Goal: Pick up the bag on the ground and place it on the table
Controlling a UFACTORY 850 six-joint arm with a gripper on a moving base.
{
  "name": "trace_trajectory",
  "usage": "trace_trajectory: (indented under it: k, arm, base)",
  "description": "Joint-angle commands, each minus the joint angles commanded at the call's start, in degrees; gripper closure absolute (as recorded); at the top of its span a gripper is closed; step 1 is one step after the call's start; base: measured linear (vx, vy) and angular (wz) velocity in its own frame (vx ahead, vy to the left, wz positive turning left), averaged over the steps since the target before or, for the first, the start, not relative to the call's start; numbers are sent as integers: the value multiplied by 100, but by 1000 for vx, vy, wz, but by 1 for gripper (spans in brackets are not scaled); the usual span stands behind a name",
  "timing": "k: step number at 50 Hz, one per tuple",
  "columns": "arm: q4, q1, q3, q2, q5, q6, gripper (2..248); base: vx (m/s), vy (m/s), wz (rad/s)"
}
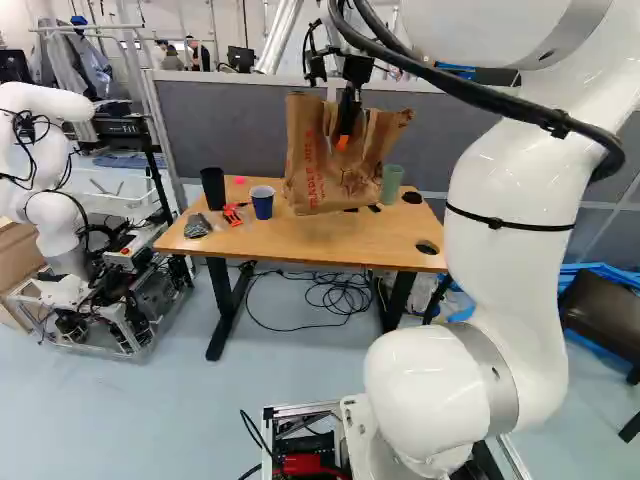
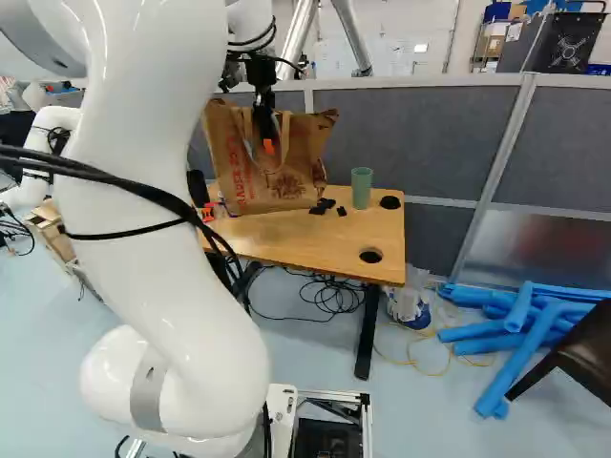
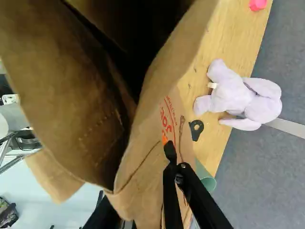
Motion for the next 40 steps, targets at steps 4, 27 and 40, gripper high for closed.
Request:
trace_trajectory:
  k: [4, 27, 40]
  arm:
    - [0, 0, 8, -19, 0, 0, 232]
    - [0, 0, 94, -278, 0, 0, 232]
    - [0, 0, 131, -448, 0, 0, 232]
  base:
    - [0, 0, 0]
    - [0, 0, 0]
    - [0, 0, 0]
